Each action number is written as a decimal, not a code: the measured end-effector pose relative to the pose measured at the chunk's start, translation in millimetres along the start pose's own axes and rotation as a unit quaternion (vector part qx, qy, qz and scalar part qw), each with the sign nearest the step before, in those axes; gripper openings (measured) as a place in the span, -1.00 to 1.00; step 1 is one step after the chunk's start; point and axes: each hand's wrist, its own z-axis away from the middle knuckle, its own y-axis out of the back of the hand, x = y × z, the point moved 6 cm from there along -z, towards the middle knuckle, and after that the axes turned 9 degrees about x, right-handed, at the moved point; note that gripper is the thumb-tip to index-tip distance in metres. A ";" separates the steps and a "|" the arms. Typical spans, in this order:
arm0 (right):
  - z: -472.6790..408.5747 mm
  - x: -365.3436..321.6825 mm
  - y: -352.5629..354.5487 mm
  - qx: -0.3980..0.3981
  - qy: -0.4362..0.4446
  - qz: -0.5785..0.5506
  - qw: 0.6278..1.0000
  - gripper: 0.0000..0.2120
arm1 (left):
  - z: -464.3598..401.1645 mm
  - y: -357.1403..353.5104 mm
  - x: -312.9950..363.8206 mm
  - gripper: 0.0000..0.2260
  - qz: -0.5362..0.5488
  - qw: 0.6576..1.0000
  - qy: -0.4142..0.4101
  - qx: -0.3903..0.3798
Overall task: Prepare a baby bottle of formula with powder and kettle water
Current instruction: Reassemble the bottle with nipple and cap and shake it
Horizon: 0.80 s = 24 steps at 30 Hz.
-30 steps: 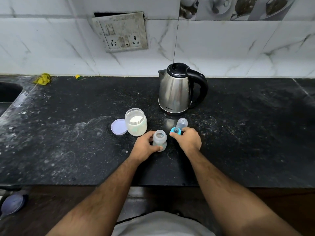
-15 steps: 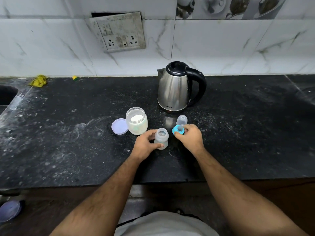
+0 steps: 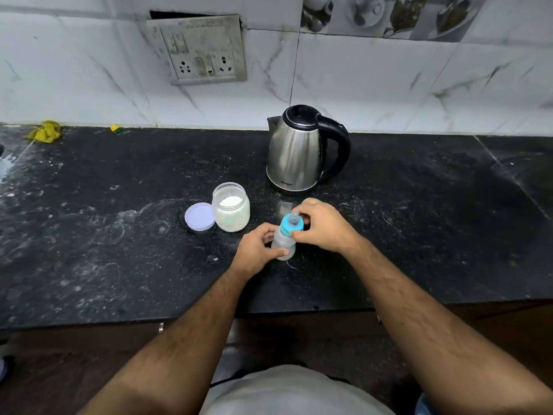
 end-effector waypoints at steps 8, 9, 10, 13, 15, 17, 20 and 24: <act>-0.5 -11.5 -6.4 -0.044 0.008 0.063 0.997 -0.72 | 0.0 0.0 -0.5 -0.54 -0.006 1.000 -0.004 0.007; -0.6 -10.5 -6.9 -0.044 0.006 0.067 0.997 -0.71 | -0.1 -0.3 0.5 -0.54 -0.005 1.000 -0.006 0.007; -0.5 -11.0 -7.1 -0.046 0.004 0.073 0.996 -0.71 | -0.1 -0.5 0.9 -0.54 -0.005 1.000 -0.007 0.006; -1.6 -13.1 -8.8 -0.057 0.001 0.085 0.995 -0.79 | 0.0 -0.7 2.1 -0.55 -0.006 1.000 -0.008 0.004; -3.1 -16.6 -8.8 -0.065 0.003 0.101 0.993 -0.82 | -0.5 -0.6 1.7 -0.55 -0.008 1.000 -0.009 0.004; -5.0 -20.6 -9.0 -0.069 0.006 0.127 0.990 -0.78 | -1.0 -0.2 0.6 -0.55 -0.011 1.000 -0.011 0.006; -6.6 -25.2 -7.9 -0.053 -0.010 0.171 0.984 -0.69 | -1.2 0.4 -1.0 -0.56 -0.012 1.000 -0.008 0.008; -2.2 -22.7 -2.1 -0.052 -0.045 0.234 0.970 -0.45 | 0.8 0.1 0.9 -0.58 -0.013 1.000 -0.011 0.007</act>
